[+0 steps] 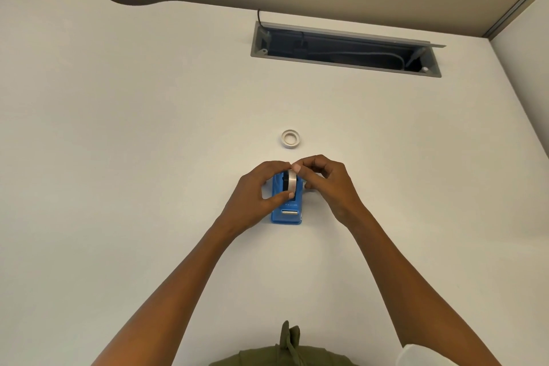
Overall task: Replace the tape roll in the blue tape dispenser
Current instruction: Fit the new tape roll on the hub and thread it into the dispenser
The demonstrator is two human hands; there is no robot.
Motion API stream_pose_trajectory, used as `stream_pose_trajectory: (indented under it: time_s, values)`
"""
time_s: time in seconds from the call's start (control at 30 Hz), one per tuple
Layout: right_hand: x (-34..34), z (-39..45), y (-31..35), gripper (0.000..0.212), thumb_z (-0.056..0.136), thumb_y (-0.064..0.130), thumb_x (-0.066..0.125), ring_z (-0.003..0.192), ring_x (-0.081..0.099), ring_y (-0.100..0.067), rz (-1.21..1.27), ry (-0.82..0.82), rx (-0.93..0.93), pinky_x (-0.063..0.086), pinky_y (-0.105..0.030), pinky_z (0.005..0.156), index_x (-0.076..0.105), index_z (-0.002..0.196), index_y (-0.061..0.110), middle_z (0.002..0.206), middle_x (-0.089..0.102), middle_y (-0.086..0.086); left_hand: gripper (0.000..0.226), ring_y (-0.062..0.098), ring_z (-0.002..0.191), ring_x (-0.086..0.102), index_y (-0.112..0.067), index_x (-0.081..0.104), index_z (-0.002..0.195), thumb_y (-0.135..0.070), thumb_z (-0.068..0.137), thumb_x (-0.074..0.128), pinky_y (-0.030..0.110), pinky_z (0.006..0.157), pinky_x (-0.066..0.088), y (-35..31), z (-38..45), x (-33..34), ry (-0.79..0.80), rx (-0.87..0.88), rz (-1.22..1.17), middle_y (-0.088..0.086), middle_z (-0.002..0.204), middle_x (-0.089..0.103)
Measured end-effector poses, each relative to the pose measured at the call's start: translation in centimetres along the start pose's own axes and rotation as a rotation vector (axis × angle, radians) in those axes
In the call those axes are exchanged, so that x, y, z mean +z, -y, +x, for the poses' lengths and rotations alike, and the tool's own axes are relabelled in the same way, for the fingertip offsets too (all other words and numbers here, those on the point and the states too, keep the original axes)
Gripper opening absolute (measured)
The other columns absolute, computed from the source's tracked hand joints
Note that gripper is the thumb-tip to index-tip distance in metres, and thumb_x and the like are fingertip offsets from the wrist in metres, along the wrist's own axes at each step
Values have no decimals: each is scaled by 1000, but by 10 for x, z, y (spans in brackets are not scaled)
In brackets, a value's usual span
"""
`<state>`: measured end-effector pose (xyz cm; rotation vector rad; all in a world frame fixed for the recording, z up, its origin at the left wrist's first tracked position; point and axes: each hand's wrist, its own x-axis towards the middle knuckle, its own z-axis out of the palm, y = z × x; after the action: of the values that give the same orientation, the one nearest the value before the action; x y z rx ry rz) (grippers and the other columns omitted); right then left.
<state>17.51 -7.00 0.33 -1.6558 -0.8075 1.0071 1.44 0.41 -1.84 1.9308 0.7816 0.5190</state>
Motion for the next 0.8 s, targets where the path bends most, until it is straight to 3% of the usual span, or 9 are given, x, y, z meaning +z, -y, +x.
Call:
stream_pose_trajectory:
  time_s: [0.2, 0.33, 0.5, 0.67, 0.8]
  values:
    - [-5, -5, -4, 28, 79, 11, 75, 106, 61, -15, -103, 98, -59, 55, -38, 85, 65, 105, 15, 106, 67, 2, 47, -9, 105, 47, -29, 51, 124, -31, 81, 69, 6, 87, 35, -1, 0, 1, 20, -11, 7, -17, 120, 52]
    - [-2, -2, -2, 23, 79, 11, 74, 103, 62, -16, -106, 42, -42, 54, -36, 85, 67, 101, 14, 104, 69, -2, 46, -21, 103, 43, -39, 46, 122, -32, 82, 67, 4, 82, 35, -3, 0, 2, 8, -40, -2, -27, 117, 48]
    - [2, 0, 0, 12, 80, 17, 73, 96, 64, -12, -75, -3, -26, 51, -33, 88, 69, 91, 17, 98, 70, -1, 48, -25, 101, 42, -49, 42, 115, -30, 80, 69, 6, 81, 36, -5, -1, -1, -6, -52, -14, -36, 112, 44]
    - [2, 1, 0, 7, 83, 17, 71, 82, 61, -1, -43, -8, -44, 52, -29, 78, 67, 87, 13, 84, 68, 7, 45, -6, 104, 49, -33, 50, 124, -30, 82, 67, 11, 86, 38, -5, -1, 0, 4, -51, -22, -20, 119, 51]
    - [3, 0, -3, 4, 85, 20, 69, 84, 62, -2, -91, -25, -89, 51, -28, 79, 67, 86, 16, 87, 68, 6, 44, -1, 106, 50, -28, 52, 124, -32, 83, 66, 12, 86, 41, -6, -1, 0, 1, -40, -20, -17, 120, 53]
